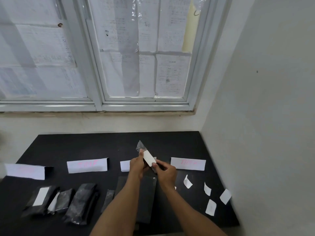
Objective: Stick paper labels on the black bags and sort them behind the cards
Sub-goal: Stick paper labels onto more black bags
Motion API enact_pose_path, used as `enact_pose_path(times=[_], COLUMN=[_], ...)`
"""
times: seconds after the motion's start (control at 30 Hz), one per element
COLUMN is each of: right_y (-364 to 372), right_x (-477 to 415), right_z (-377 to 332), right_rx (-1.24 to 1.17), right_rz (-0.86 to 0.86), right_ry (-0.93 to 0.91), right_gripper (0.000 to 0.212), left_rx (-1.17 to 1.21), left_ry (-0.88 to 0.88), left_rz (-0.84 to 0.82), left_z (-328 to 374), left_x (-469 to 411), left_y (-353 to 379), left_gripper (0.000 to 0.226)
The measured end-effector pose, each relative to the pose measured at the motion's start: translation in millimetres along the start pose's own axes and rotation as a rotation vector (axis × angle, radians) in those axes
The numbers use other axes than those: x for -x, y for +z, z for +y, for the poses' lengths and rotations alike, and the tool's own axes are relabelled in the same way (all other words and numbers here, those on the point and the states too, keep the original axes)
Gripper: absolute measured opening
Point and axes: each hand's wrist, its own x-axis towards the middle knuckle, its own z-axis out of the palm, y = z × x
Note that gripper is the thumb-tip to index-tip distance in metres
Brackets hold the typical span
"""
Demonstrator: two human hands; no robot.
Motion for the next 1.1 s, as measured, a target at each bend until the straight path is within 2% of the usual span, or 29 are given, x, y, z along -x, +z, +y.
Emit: enact_pose_path(times=[0.23, 0.4, 0.53, 0.63, 0.77, 0.9, 1.0, 1.1], right_y=[53.5, 116.2, 189.0, 242.7, 308.6, 354.0, 369.0, 377.2], right_x=[15.1, 42.0, 77.5, 106.4, 139.6, 159.9, 169.1, 174.3], right_z=[-2.4, -9.3, -13.4, -11.3, -7.2, -5.1, -7.3, 0.2], right_rx=[-0.004, 0.004, 0.059, 0.086, 0.111, 0.097, 0.185, 0.196], right_rz=[-0.07, -0.255, -0.449, -0.53, -0.614, -0.657, -0.595, -0.606], right_ry=[0.098, 0.153, 0.195, 0.256, 0.361, 0.456, 0.454, 0.463], right_gripper=[0.018, 0.018, 0.028, 0.033, 0.026, 0.031, 0.035, 0.037], left_rx=[0.104, 0.123, -0.07, -0.218, -0.406, -0.559, -0.721, -0.837], left_ry=[-0.028, -0.034, -0.036, 0.004, 0.026, 0.041, 0.043, 0.058], left_rz=[-0.005, 0.117, 0.233, 0.271, 0.383, 0.398, 0.389, 0.375], left_z=[14.0, 30.4, 37.0, 39.3, 37.4, 34.7, 36.2, 35.3], left_x=[3.1, -5.6, -22.4, -27.2, -50.2, -67.1, -66.0, -65.1], left_y=[-62.4, -135.1, -224.1, -284.9, -357.5, -394.2, -400.5, -402.4], left_gripper=[0.025, 0.021, 0.022, 0.026, 0.033, 0.029, 0.029, 0.034])
